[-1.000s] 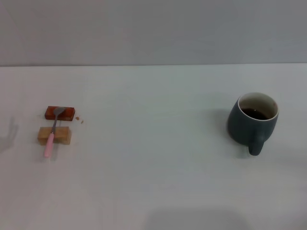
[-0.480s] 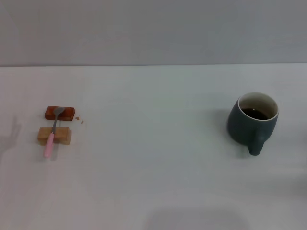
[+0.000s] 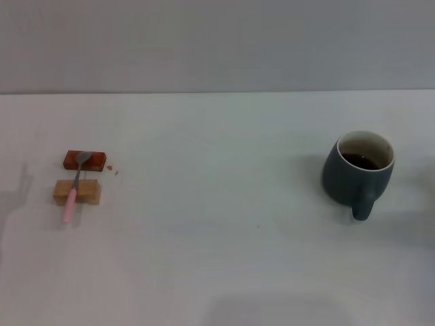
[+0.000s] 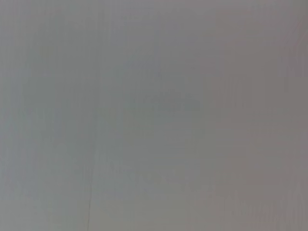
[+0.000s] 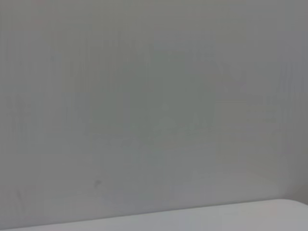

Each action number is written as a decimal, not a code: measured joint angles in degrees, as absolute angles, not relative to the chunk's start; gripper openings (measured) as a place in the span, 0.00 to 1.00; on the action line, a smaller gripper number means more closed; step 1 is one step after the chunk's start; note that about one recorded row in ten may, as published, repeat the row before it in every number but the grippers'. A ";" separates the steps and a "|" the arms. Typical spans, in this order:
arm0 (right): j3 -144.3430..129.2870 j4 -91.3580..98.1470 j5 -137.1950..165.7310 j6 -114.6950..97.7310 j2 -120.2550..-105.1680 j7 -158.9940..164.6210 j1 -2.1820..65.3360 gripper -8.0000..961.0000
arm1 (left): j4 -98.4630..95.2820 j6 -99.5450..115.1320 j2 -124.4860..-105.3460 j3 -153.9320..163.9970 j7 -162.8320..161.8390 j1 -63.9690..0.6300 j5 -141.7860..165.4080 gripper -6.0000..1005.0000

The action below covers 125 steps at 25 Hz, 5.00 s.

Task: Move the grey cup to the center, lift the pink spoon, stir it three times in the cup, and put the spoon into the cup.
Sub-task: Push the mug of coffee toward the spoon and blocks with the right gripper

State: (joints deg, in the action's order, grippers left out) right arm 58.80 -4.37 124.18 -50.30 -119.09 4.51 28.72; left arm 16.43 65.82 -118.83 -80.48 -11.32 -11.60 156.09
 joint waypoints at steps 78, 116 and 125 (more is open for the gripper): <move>27.03 -23.40 124.27 -45.92 -119.54 5.00 31.53 0.01 | 17.05 66.18 -119.00 -79.80 -13.45 -11.74 156.29 0.81; 29.89 -21.76 124.25 -40.25 -119.44 5.00 36.20 0.01 | 17.05 66.17 -119.00 -78.15 -13.45 -11.89 156.09 0.80; 27.50 -24.09 124.34 -39.62 -119.53 5.02 36.94 0.01 | 17.05 66.18 -118.95 -77.61 -13.45 -11.95 156.10 0.81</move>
